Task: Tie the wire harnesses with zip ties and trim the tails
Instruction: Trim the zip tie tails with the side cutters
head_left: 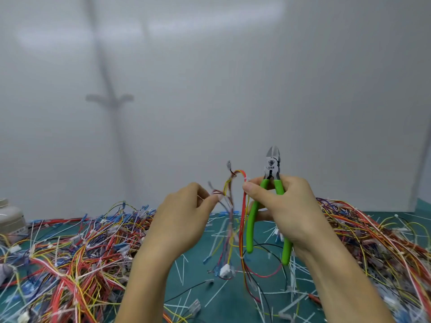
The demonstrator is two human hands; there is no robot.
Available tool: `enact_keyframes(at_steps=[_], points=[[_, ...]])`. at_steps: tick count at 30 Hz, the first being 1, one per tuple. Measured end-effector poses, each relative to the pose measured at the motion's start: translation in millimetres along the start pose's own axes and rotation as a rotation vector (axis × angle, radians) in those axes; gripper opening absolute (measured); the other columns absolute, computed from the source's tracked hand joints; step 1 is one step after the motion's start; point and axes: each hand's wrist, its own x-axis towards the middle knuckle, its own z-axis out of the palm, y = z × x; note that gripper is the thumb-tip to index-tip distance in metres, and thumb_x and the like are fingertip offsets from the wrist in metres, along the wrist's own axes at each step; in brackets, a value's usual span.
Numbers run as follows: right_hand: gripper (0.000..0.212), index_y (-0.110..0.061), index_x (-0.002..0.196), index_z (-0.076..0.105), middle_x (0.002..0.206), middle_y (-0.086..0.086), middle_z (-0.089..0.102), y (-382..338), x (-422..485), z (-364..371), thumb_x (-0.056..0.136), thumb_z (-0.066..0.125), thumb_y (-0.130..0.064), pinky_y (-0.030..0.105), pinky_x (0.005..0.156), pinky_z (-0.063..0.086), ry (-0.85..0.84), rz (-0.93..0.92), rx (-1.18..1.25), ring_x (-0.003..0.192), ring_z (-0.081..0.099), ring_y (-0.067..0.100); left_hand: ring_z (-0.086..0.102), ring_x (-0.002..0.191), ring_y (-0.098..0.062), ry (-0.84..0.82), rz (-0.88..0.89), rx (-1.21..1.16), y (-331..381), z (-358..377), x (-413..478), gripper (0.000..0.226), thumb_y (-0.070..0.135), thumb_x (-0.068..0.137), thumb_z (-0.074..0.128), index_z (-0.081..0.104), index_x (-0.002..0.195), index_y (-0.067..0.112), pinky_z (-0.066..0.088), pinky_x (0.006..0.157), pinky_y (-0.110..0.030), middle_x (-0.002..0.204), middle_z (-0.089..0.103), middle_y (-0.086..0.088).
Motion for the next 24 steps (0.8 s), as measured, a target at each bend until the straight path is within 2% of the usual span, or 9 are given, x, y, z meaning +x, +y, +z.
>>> enact_keyframes(at_steps=[1, 2, 5, 7, 9, 12, 17, 20, 24], points=[[0.01, -0.008, 0.077, 0.069, 0.053, -0.005, 0.061, 0, 0, 0, 0.086, 0.072, -0.011, 0.034, 0.053, 0.061, 0.018, -0.002, 0.023, 0.05, 0.064, 0.014, 0.064, 0.078, -0.009, 0.046, 0.047, -0.002, 4, -3, -3, 0.029, 0.054, 0.091, 0.052, 0.063, 0.088, 0.027, 0.053, 0.08, -0.04, 0.078, 0.069, 0.01], [0.01, -0.008, 0.077, 0.069, 0.054, -0.002, 0.062, 0, 0, 0, 0.086, 0.072, -0.01, 0.034, 0.053, 0.061, 0.033, -0.004, 0.043, 0.051, 0.063, 0.015, 0.065, 0.075, -0.007, -0.001, 0.083, -0.076, 7, -6, -5, 0.034, 0.058, 0.087, 0.054, 0.063, 0.084, 0.026, 0.055, 0.079, -0.04, 0.075, 0.071, 0.011], [0.007, -0.007, 0.08, 0.07, 0.056, 0.002, 0.066, 1, 1, -1, 0.086, 0.072, -0.01, 0.034, 0.058, 0.061, 0.077, -0.016, 0.09, 0.055, 0.065, 0.017, 0.069, 0.075, -0.008, -0.454, 0.117, -0.257, 17, -9, -10, 0.037, 0.062, 0.072, 0.071, 0.067, 0.088, 0.029, 0.057, 0.077, -0.041, 0.08, 0.075, 0.01], [0.006, -0.009, 0.083, 0.071, 0.061, 0.003, 0.069, 2, 2, -3, 0.086, 0.073, -0.013, 0.04, 0.068, 0.062, 0.108, -0.024, 0.093, 0.062, 0.068, 0.019, 0.067, 0.072, -0.012, -0.599, 0.128, -0.238, 18, -3, -10, 0.023, 0.044, 0.075, 0.08, 0.068, 0.087, 0.028, 0.056, 0.076, -0.04, 0.082, 0.075, 0.003], [0.006, -0.01, 0.084, 0.071, 0.067, 0.003, 0.072, 2, 3, -5, 0.086, 0.073, -0.015, 0.042, 0.073, 0.061, 0.128, -0.032, 0.104, 0.066, 0.071, 0.02, 0.069, 0.074, -0.013, -0.632, 0.103, -0.279, 19, 4, -9, 0.01, 0.023, 0.083, 0.077, 0.067, 0.085, 0.023, 0.058, 0.075, -0.034, 0.082, 0.075, -0.003], [0.006, -0.01, 0.089, 0.07, 0.066, 0.002, 0.072, 0, 3, -7, 0.088, 0.071, -0.015, 0.037, 0.066, 0.061, 0.123, -0.029, 0.167, 0.063, 0.072, 0.02, 0.073, 0.084, -0.02, -0.606, 0.068, -0.402, 19, 8, -7, 0.004, 0.006, 0.089, 0.067, 0.064, 0.09, 0.009, 0.06, 0.081, -0.033, 0.086, 0.076, -0.01], [0.019, -0.009, 0.084, 0.071, 0.06, -0.006, 0.065, -6, 2, -12, 0.094, 0.063, -0.023, 0.029, 0.057, 0.059, 0.11, -0.009, 0.205, 0.056, 0.068, 0.017, 0.073, 0.072, -0.018, -0.413, -0.053, -0.684, 12, 2, -3, 0.007, -0.002, 0.093, 0.06, 0.061, 0.088, 0.003, 0.059, 0.064, -0.023, 0.079, 0.075, -0.015], [0.031, -0.011, 0.076, 0.07, 0.064, 0.0, 0.064, -15, -1, -14, 0.096, 0.058, -0.033, 0.029, 0.055, 0.057, 0.063, 0.008, 0.172, 0.056, 0.064, 0.019, 0.073, 0.067, -0.021, -0.34, -0.148, -0.843, 10, 1, -1, 0.006, -0.005, 0.096, 0.054, 0.059, 0.095, -0.004, 0.057, 0.058, -0.022, 0.075, 0.073, -0.017], [0.047, -0.017, 0.078, 0.069, 0.066, 0.002, 0.068, -21, -7, -10, 0.095, 0.046, -0.054, 0.047, 0.069, 0.057, 0.015, -0.102, -0.1, 0.065, 0.066, 0.025, 0.072, 0.061, -0.021, -0.307, -0.202, -0.865, 14, 9, 1, 0.009, -0.003, 0.098, 0.05, 0.056, 0.101, -0.009, 0.058, 0.057, -0.023, 0.069, 0.072, -0.013]])
